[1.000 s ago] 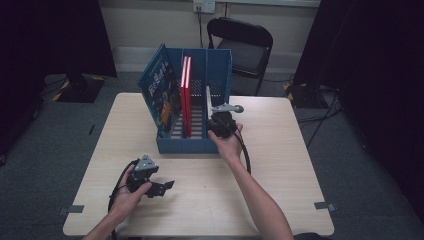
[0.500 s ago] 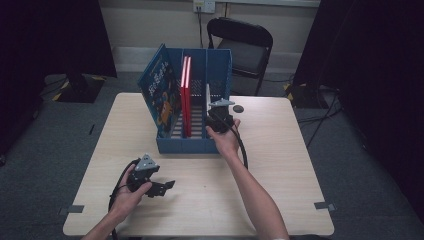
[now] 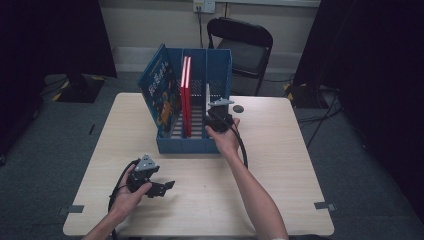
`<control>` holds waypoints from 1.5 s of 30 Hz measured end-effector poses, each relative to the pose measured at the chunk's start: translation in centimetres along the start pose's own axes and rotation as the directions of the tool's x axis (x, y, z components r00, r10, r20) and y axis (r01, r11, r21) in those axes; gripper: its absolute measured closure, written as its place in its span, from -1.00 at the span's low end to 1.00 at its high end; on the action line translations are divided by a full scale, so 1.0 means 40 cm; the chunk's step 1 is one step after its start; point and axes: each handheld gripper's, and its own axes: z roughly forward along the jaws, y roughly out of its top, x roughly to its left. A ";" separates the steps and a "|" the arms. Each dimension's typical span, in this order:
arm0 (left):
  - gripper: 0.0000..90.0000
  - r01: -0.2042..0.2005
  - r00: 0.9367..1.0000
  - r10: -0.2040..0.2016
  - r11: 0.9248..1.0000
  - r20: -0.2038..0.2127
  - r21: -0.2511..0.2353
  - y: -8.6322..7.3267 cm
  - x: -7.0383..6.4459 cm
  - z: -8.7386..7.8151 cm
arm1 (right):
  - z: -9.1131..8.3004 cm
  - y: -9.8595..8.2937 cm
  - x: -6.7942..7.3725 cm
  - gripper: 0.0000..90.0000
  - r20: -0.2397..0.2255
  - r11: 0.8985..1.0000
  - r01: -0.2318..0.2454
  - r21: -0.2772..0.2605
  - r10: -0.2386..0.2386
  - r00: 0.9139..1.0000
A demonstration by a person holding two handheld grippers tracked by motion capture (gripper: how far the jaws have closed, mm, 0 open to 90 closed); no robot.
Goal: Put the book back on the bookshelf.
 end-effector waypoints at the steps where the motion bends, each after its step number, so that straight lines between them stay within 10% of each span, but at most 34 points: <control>1: -0.64 0.004 1.000 -0.004 1.000 0.000 -0.005 0.000 0.000 0.001 | 0.000 -0.001 -0.001 0.44 -0.005 1.000 -0.002 -0.002 0.002 1.000; 24: -0.64 0.016 1.000 -0.016 1.000 -0.004 -0.011 0.000 0.008 -0.006 | -0.034 -0.004 -0.009 -0.13 -0.051 0.999 -0.006 -0.039 0.004 0.999; 45: -0.64 0.032 0.999 -0.033 0.999 -0.027 -0.032 -0.001 0.024 -0.017 | -0.166 -0.048 -0.052 -0.36 -0.122 0.994 -0.010 -0.113 -0.004 0.993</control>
